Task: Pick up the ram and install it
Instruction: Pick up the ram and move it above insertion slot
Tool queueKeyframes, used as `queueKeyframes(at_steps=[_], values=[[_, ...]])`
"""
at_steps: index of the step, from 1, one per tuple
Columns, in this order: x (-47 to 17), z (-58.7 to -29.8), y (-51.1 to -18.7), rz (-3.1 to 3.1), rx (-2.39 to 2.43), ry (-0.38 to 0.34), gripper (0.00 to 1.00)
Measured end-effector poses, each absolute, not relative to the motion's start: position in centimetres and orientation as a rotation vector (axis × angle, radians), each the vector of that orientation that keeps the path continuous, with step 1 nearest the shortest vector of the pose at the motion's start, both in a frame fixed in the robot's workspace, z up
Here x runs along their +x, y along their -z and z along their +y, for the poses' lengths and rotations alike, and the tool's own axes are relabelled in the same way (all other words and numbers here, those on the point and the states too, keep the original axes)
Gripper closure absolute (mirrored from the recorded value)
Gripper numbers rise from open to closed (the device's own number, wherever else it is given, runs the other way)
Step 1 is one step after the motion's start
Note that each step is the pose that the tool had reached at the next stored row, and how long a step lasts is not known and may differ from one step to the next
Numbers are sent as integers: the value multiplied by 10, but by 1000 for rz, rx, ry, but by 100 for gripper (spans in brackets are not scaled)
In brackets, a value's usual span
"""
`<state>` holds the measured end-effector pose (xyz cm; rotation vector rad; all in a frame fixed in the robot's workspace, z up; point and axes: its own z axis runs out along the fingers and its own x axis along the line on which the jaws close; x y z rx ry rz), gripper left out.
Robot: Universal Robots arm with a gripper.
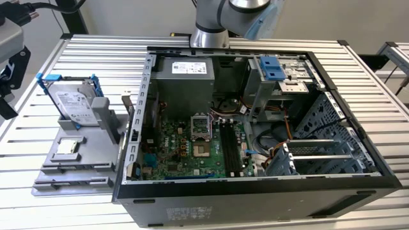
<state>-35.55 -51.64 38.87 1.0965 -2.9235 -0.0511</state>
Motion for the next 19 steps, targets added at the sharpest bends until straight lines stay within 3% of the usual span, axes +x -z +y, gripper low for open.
queueKeyframes(at_steps=[19], values=[[-355, -516, -390, -2710, 1541, 46, 100]])
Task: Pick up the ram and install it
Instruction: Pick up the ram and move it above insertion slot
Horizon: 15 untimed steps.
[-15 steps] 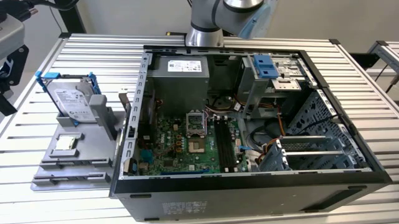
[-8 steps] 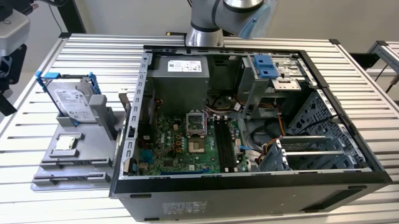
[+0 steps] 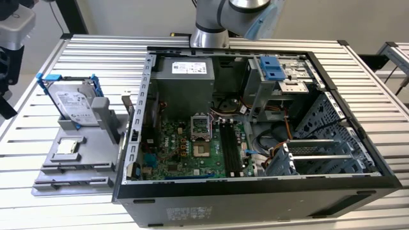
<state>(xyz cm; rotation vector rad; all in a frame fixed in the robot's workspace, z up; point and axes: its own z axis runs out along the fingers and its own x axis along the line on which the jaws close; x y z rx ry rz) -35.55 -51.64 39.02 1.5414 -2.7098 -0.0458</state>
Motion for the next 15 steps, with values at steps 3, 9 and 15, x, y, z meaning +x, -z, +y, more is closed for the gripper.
queueKeyframes(at_steps=[3, 9, 15], values=[[-355, -516, -390, -2667, 1613, 45, 100], [-355, -516, -390, -2573, 1756, 43, 100], [-355, -516, -390, -2473, 1893, 40, 100]])
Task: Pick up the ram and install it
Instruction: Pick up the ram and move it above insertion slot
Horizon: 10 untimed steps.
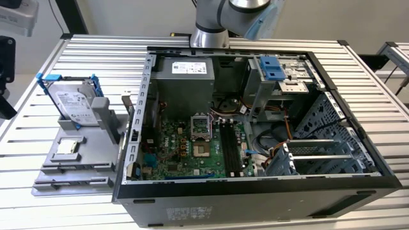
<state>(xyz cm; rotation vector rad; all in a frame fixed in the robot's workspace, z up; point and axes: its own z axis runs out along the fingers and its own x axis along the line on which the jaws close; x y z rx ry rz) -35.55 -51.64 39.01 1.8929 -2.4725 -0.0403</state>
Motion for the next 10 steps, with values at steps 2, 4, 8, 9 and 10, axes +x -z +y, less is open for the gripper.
queueKeyframes(at_steps=[2, 4, 8, 9, 10], values=[[-355, -516, -390, -2438, 1937, 40, 100], [-355, -516, -390, -2402, 1981, 39, 100], [-356, -516, -390, -2330, 2066, 34, 100], [-356, -516, -390, -2322, 2086, 26, 100], [-356, -516, -390, -2318, 2103, 14, 100]])
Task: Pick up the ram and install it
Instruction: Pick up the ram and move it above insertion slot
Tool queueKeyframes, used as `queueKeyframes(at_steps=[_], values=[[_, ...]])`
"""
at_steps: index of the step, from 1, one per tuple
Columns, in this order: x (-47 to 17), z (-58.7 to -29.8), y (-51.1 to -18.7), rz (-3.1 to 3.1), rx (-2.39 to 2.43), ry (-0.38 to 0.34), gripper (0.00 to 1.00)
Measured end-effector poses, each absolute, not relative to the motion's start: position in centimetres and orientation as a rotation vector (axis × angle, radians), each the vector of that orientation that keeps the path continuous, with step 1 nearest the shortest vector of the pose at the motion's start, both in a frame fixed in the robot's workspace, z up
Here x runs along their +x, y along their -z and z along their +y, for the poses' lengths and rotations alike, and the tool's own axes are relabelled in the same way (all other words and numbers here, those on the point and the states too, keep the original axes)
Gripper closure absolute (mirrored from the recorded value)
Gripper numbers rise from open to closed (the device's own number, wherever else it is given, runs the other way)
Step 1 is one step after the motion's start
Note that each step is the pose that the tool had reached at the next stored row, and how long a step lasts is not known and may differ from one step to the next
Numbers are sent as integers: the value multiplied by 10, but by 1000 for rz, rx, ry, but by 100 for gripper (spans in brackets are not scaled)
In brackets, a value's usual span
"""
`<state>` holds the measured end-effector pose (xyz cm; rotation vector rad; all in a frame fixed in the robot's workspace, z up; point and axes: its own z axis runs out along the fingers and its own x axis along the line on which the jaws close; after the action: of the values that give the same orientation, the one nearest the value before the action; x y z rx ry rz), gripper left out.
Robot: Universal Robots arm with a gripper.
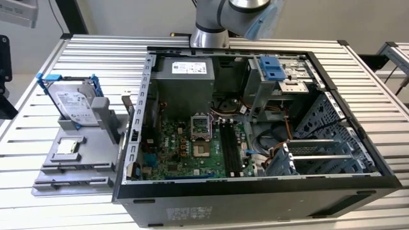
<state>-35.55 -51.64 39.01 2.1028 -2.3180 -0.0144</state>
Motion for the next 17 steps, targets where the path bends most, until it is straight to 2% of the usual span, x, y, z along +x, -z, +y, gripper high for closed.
queueKeyframes(at_steps=[17], values=[[-356, -516, -387, -2213, 2212, -3, 100]])
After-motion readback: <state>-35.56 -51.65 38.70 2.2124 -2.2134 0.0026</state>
